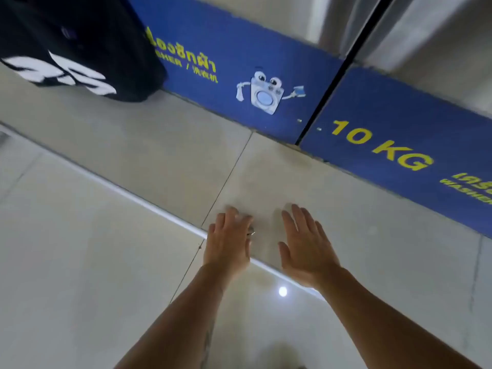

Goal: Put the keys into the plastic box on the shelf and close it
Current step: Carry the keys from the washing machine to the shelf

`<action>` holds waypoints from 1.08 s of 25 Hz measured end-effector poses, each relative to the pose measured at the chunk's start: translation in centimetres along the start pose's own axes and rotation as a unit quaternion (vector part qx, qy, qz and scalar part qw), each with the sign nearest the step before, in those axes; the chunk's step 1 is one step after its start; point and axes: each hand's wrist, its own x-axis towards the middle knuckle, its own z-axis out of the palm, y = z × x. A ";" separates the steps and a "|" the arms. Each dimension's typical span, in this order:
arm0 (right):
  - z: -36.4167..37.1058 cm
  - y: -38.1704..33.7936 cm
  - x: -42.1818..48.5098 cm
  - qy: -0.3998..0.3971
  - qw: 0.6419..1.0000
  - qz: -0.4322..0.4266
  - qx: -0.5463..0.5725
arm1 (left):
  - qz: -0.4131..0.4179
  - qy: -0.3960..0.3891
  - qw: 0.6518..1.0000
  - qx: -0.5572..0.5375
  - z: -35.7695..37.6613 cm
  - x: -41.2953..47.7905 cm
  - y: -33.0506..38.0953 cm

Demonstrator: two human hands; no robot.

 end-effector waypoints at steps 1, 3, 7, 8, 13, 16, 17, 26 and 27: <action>1.0 0.1 0.7 0.020 1.000 -0.006 -0.011 | 0.011 0.019 1.000 0.013 0.4 0.1 -0.3; 2.4 0.1 1.7 0.057 0.998 0.005 -0.018 | 0.042 0.077 0.995 0.039 1.6 0.5 -1.4; 4.9 -0.4 2.1 0.103 0.994 0.027 -0.027 | 0.171 0.099 0.973 0.118 2.2 2.1 -3.8; 4.8 -0.4 2.1 0.107 0.994 0.031 -0.022 | 0.193 0.097 0.968 0.127 1.9 2.7 -4.1; 2.4 -0.2 1.9 0.054 0.998 0.012 -0.019 | 0.005 0.019 0.997 -0.070 -2.5 2.3 -2.1; -2.2 -1.3 0.4 0.004 0.998 0.036 0.044 | -0.057 -0.044 0.992 -0.101 -8.1 -0.5 -0.9; -3.9 -1.9 -0.4 -0.006 0.997 0.043 0.057 | -0.066 -0.060 0.992 -0.095 -10.2 -1.7 -0.4; -25.3 -12.7 -14.0 0.010 0.997 0.007 0.080 | -0.129 -0.041 0.975 -0.176 -32.8 -15.3 6.1; -27.5 -14.1 -15.6 0.012 0.996 0.003 0.086 | -0.128 -0.030 0.975 -0.178 -34.9 -17.0 6.8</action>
